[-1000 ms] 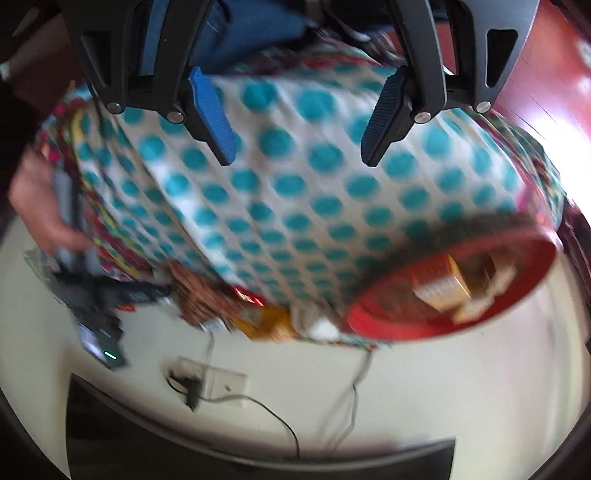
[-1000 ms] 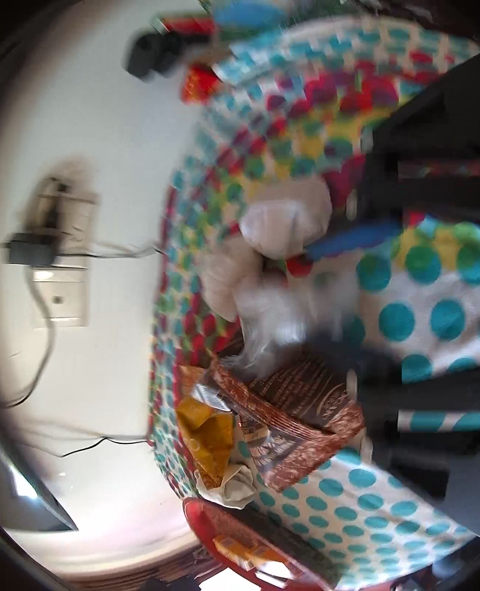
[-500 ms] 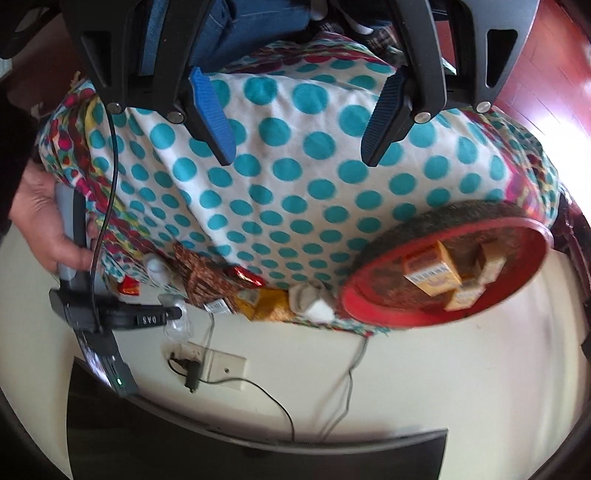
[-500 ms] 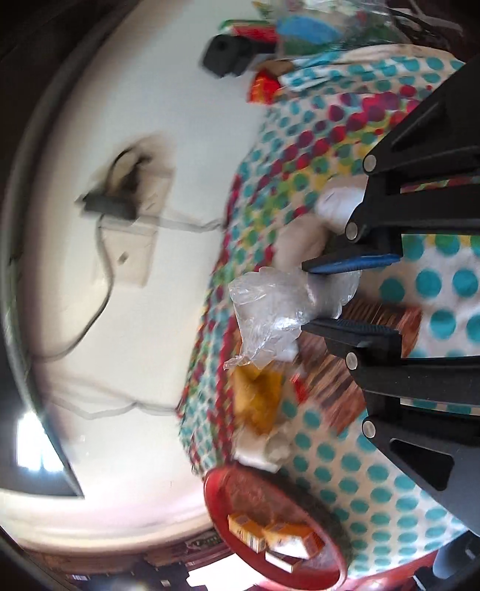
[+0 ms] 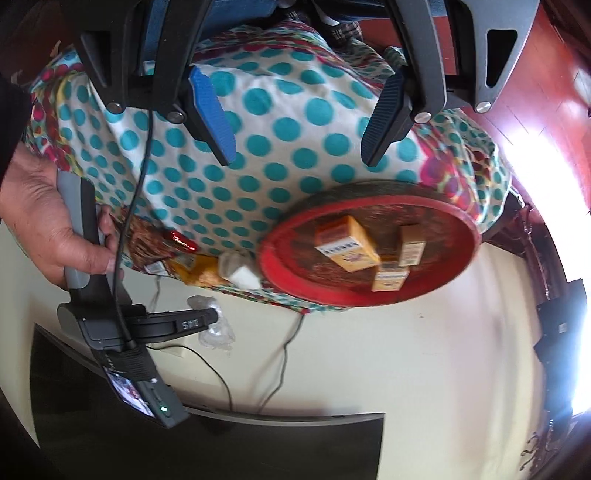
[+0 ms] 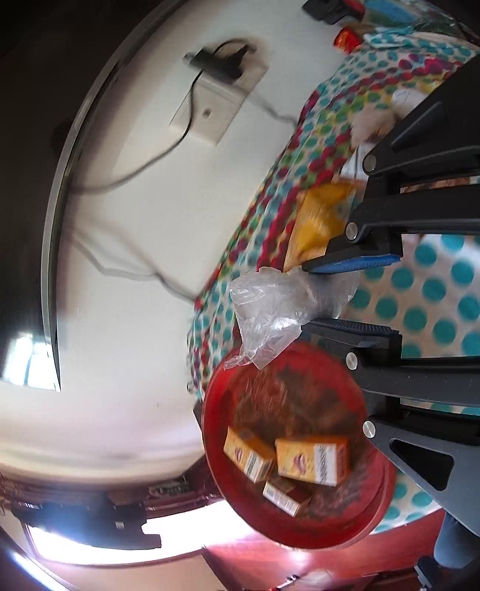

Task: Organize objects
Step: 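Carry the plastic bag into the red tray and release it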

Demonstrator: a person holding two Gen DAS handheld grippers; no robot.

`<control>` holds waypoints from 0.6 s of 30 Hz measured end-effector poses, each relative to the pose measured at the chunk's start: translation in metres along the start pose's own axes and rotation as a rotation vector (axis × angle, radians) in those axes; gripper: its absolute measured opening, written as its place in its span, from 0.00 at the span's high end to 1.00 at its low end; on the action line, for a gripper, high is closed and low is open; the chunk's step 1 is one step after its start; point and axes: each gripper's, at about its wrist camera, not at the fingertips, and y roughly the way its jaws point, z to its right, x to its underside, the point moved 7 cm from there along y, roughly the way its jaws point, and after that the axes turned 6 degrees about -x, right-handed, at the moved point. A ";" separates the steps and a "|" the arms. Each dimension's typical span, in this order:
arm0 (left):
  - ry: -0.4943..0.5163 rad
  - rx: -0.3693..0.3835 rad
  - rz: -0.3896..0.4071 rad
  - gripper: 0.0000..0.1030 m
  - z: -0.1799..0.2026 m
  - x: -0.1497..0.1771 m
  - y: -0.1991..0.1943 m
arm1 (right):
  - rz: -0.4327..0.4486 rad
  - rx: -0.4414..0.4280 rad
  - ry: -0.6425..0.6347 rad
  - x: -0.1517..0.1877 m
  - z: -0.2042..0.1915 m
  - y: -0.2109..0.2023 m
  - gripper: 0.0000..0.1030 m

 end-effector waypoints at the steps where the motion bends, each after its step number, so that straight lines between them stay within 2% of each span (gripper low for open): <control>1: -0.005 -0.006 0.000 0.30 -0.003 0.000 0.000 | 0.000 -0.009 -0.009 -0.003 -0.009 0.003 0.79; 13: -0.045 -0.073 0.000 0.30 -0.042 -0.001 -0.006 | -0.042 -0.068 -0.111 -0.029 -0.100 0.045 0.79; 18: -0.063 -0.074 0.016 0.30 -0.049 -0.005 -0.012 | -0.080 -0.069 -0.108 -0.031 -0.113 0.067 0.79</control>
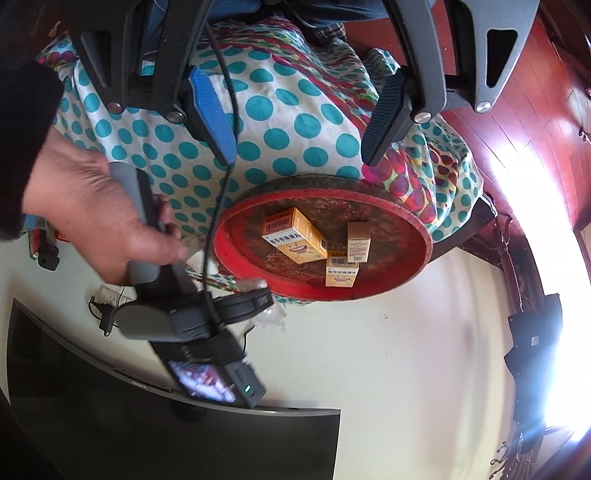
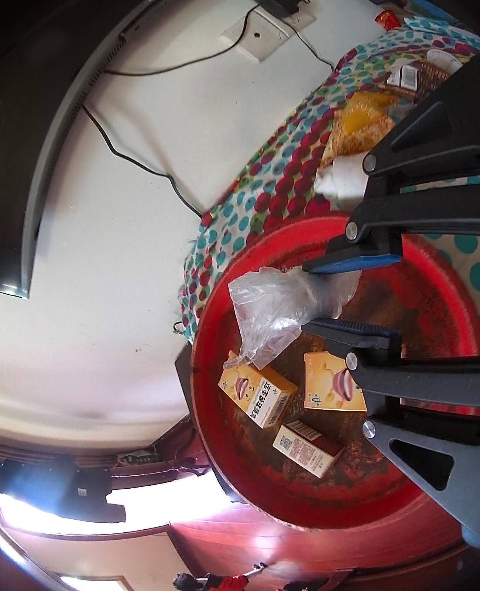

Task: Organize objects
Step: 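Carry the plastic bag into the red tray and release it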

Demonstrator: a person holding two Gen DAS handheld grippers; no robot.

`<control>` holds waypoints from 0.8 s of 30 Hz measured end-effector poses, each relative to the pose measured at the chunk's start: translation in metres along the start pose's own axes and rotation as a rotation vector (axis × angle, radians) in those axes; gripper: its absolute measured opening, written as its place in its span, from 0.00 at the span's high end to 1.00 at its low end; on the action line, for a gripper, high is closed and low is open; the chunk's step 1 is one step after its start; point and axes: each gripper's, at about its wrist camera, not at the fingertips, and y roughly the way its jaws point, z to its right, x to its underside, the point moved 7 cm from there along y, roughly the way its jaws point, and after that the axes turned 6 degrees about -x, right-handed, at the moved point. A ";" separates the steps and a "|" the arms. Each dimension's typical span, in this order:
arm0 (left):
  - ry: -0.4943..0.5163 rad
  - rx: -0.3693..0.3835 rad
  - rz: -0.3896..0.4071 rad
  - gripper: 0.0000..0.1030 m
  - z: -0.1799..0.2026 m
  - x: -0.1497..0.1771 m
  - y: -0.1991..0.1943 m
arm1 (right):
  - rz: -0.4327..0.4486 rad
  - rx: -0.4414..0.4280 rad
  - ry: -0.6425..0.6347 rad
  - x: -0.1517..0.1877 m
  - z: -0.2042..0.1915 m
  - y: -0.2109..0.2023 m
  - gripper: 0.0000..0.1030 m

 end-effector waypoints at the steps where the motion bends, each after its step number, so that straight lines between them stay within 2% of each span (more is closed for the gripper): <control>1: 0.001 0.000 0.000 0.30 0.000 0.000 0.000 | -0.010 0.001 0.000 0.000 -0.001 0.005 0.79; 8: 0.004 -0.004 -0.005 0.30 0.000 0.002 0.001 | -0.047 0.001 0.024 0.001 0.004 0.033 0.79; 24: -0.034 0.022 -0.053 0.30 -0.012 0.010 0.022 | -0.099 0.016 -0.019 -0.004 -0.010 0.073 0.78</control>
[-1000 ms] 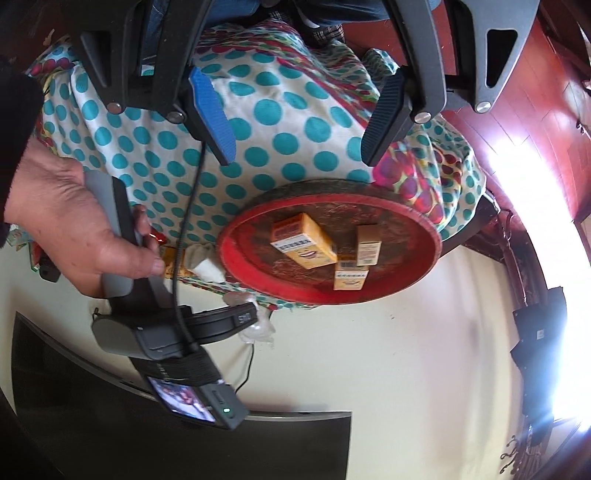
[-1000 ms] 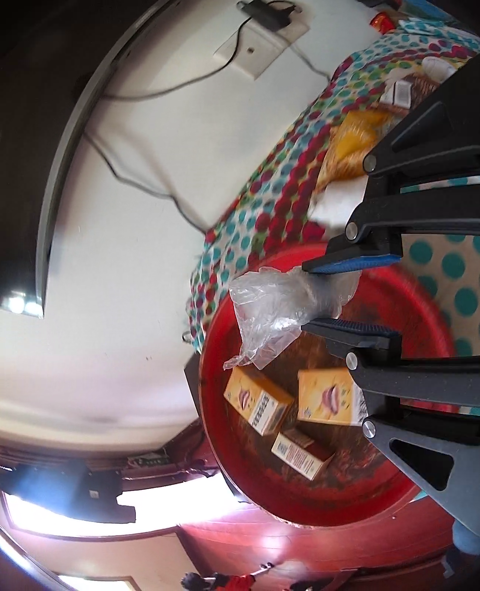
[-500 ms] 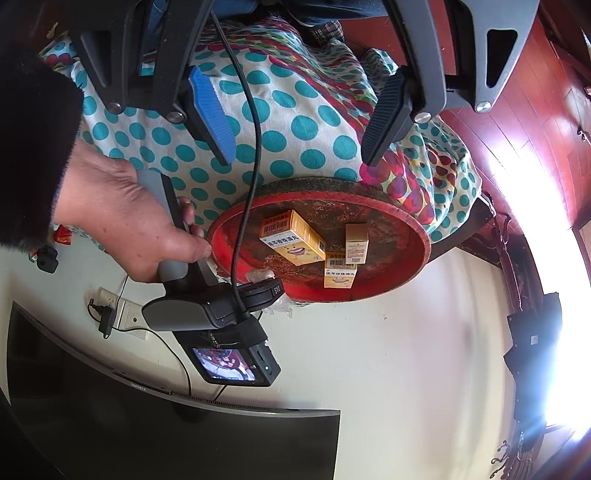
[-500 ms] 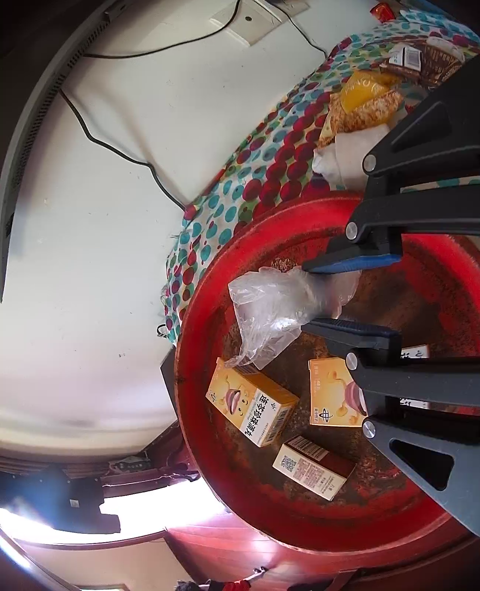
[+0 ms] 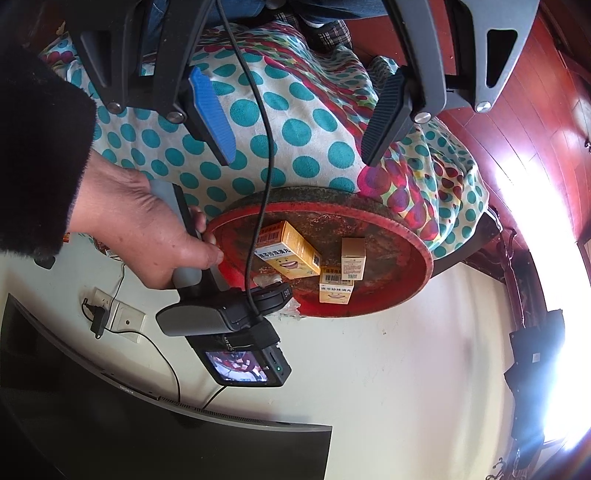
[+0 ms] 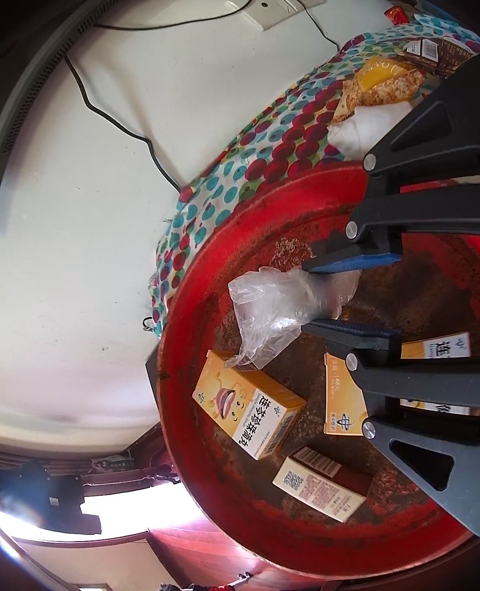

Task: Organize objects
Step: 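Carry the plastic bag into the red tray and release it, then move the left gripper toward the white rolled towel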

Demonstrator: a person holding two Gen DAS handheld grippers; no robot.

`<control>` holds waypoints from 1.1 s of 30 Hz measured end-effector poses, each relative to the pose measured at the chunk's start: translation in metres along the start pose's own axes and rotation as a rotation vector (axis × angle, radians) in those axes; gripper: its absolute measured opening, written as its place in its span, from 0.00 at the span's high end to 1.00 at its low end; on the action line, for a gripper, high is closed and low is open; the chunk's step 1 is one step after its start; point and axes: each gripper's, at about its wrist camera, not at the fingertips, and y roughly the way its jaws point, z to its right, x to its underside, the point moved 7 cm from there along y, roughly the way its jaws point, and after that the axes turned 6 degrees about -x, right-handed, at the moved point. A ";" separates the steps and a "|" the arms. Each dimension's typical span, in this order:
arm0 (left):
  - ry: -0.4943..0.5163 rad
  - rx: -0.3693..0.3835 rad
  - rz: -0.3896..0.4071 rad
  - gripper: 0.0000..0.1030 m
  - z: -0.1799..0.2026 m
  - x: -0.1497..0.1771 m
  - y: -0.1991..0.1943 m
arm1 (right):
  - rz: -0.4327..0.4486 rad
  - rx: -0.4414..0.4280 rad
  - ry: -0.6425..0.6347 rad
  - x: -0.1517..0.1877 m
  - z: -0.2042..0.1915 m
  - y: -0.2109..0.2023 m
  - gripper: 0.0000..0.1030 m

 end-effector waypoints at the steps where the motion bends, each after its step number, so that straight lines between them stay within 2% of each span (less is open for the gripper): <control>1: -0.003 0.001 -0.002 0.30 0.000 0.000 0.001 | -0.004 0.003 -0.001 0.000 0.000 0.002 0.78; 10: -0.005 0.001 -0.013 0.30 -0.002 0.002 0.007 | -0.041 0.003 0.007 0.004 0.004 0.013 0.74; 11: -0.007 0.000 -0.014 0.30 -0.002 0.002 0.007 | -0.040 0.000 0.008 0.004 0.004 0.014 0.64; 13: -0.010 -0.001 -0.013 0.30 -0.002 0.002 0.007 | -0.029 0.017 0.010 0.003 0.005 0.010 0.30; 14: -0.009 -0.001 -0.011 0.30 -0.001 0.002 0.007 | 0.004 0.035 0.010 0.001 0.007 0.002 0.19; 16: -0.002 0.000 0.006 0.30 0.001 0.000 0.005 | 0.113 0.067 0.014 -0.005 0.011 -0.027 0.09; 17: 0.005 0.001 0.016 0.30 0.003 -0.001 0.003 | 0.155 0.082 0.020 -0.008 0.015 -0.040 0.00; 19: 0.021 0.000 0.031 0.30 0.007 -0.002 0.001 | 0.221 0.133 0.042 -0.005 0.030 -0.069 0.00; 23: 0.049 0.015 0.035 0.30 0.017 0.000 0.000 | 0.214 0.159 0.138 0.034 0.075 -0.094 0.00; 25: 0.065 0.018 0.038 0.30 0.022 0.001 0.000 | 0.224 0.184 0.205 0.070 0.103 -0.106 0.00; 28: 0.089 0.020 0.053 0.30 0.029 0.002 -0.003 | 0.166 0.233 0.300 0.133 0.143 -0.109 0.00; 33: 0.133 0.005 0.062 0.30 0.040 0.006 -0.002 | 0.111 0.273 0.456 0.212 0.206 -0.121 0.00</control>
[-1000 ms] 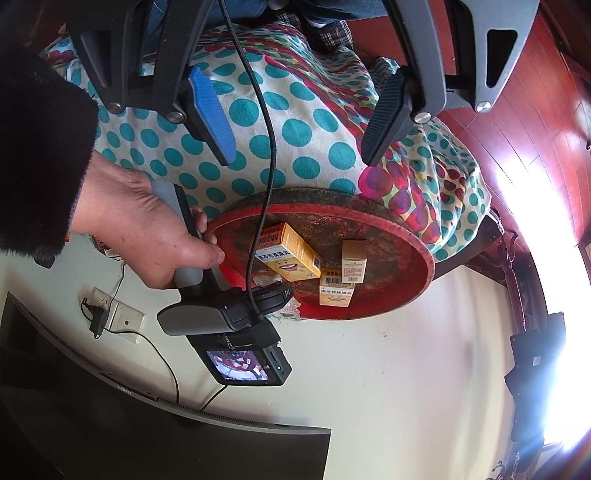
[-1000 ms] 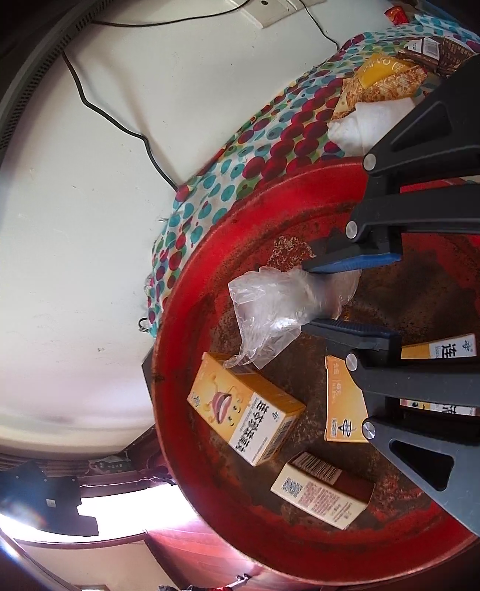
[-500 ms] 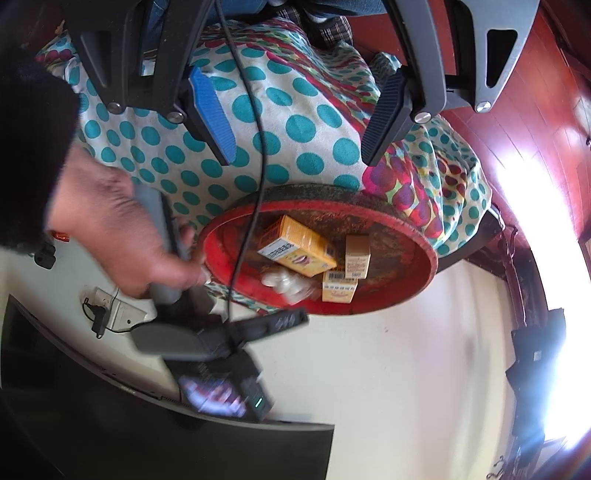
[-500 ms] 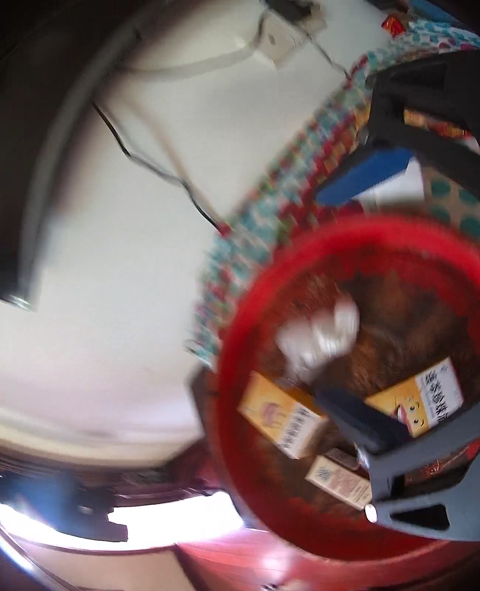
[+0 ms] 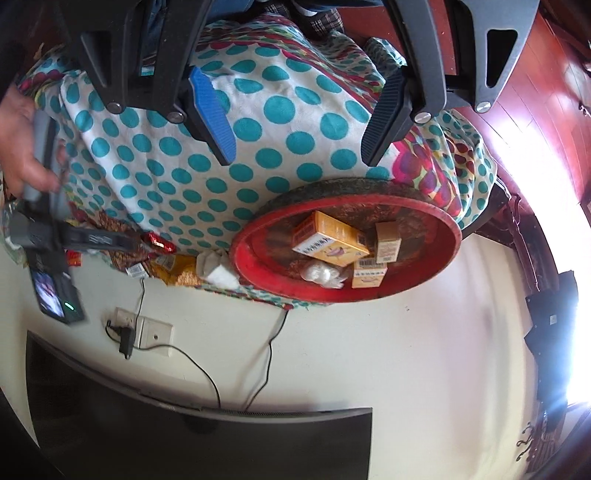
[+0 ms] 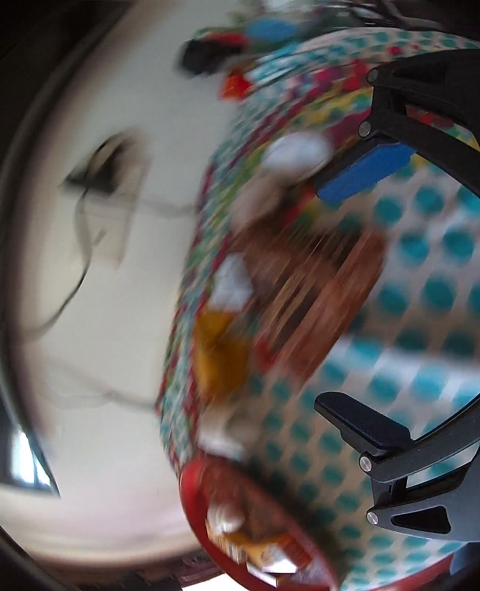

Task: Organize objects
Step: 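Move the left gripper toward the white rolled towel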

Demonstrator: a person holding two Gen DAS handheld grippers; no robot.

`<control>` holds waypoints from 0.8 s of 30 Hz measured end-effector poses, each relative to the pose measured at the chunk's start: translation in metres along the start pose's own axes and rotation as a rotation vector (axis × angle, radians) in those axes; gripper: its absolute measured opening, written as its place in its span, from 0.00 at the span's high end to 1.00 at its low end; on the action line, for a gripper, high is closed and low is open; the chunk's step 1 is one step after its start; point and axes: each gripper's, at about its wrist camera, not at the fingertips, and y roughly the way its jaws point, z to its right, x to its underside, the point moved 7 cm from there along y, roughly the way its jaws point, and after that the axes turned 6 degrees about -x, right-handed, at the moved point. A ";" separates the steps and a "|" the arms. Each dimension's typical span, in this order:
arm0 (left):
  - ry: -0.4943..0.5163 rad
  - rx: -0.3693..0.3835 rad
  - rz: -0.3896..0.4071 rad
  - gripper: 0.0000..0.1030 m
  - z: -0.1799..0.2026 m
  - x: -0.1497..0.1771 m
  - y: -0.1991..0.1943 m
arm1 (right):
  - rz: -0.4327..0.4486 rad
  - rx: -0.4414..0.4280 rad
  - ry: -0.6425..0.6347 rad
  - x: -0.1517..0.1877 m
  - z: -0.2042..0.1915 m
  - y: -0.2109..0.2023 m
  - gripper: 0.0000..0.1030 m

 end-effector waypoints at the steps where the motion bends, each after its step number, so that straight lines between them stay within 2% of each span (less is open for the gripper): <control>1: 0.004 -0.002 -0.007 0.30 0.002 0.001 0.001 | -0.008 0.002 0.020 0.002 0.014 0.000 0.00; 6: -0.006 0.005 -0.012 0.30 0.008 0.003 -0.002 | -0.025 0.002 0.077 0.010 0.058 -0.007 0.00; 11: 0.009 0.028 -0.031 0.30 0.015 0.008 -0.002 | -0.038 -0.001 -0.004 -0.001 0.040 -0.009 0.00; 16: 0.038 0.048 -0.030 0.30 0.023 0.008 -0.002 | -0.059 0.031 -0.058 0.008 0.038 -0.009 0.00; 20: 0.030 0.075 -0.047 0.30 0.033 0.003 0.004 | -0.076 0.028 -0.029 0.017 0.053 -0.008 0.00; 24: 0.015 0.137 -0.044 0.30 0.056 -0.021 0.016 | -0.077 -0.008 0.008 0.018 0.062 -0.009 0.00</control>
